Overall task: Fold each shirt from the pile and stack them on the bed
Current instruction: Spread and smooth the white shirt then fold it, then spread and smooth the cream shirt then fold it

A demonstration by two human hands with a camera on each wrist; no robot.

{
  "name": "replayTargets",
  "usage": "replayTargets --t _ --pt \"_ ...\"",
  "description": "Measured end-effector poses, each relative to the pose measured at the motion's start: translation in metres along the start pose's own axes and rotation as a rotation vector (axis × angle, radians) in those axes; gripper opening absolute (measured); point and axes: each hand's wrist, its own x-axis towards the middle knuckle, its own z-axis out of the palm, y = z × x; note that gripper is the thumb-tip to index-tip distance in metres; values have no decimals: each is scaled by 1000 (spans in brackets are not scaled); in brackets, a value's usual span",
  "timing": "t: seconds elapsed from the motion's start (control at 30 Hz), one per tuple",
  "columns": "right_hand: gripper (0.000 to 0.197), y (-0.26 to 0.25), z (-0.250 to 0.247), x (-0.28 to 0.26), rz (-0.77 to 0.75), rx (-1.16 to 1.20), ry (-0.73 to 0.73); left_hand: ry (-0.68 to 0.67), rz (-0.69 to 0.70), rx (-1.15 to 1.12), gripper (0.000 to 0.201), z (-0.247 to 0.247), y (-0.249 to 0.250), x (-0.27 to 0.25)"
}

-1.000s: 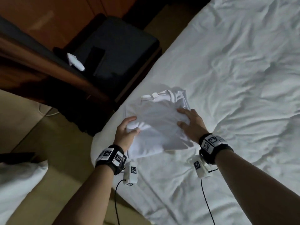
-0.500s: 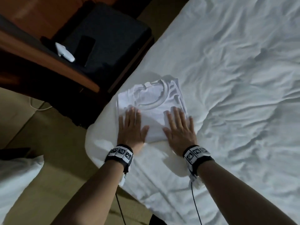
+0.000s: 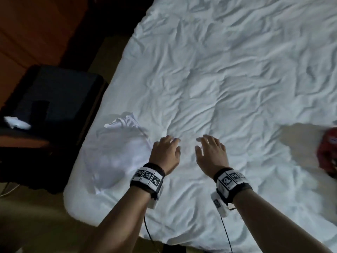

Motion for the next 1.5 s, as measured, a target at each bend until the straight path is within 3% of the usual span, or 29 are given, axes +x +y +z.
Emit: replayTargets --t 0.23,0.5,0.6,0.77,0.87,0.93,1.0,1.07,1.13,1.27,1.37,1.5 --pt "25 132 -121 -48 245 78 171 -126 240 16 32 2 179 42" --pt "24 355 -215 -103 493 70 313 -218 453 41 31 69 410 98" --pt "27 444 -237 -116 603 46 308 -249 518 73 30 107 483 119" --pt "58 566 -257 -125 694 -43 286 -342 606 100 27 173 581 152" --pt "50 607 -265 -117 674 -45 195 -391 613 60 34 205 616 172" --pt "29 622 -268 -111 613 -57 155 -437 589 62 45 225 636 183" --pt "15 627 -270 -109 546 -9 208 -506 555 144 66 241 654 191" --pt "5 623 -274 -113 481 82 385 -544 544 224 83 249 668 191" --pt "9 613 -283 -121 428 173 588 -509 587 204 86 249 678 188" --pt "16 586 -325 -139 390 327 924 -348 638 -108 41 223 699 177" --pt "14 564 -366 -150 377 414 1156 -379 549 -413 22 179 722 160" --pt "10 533 -415 -159 349 375 1320 -364 568 -635 12 112 747 131"
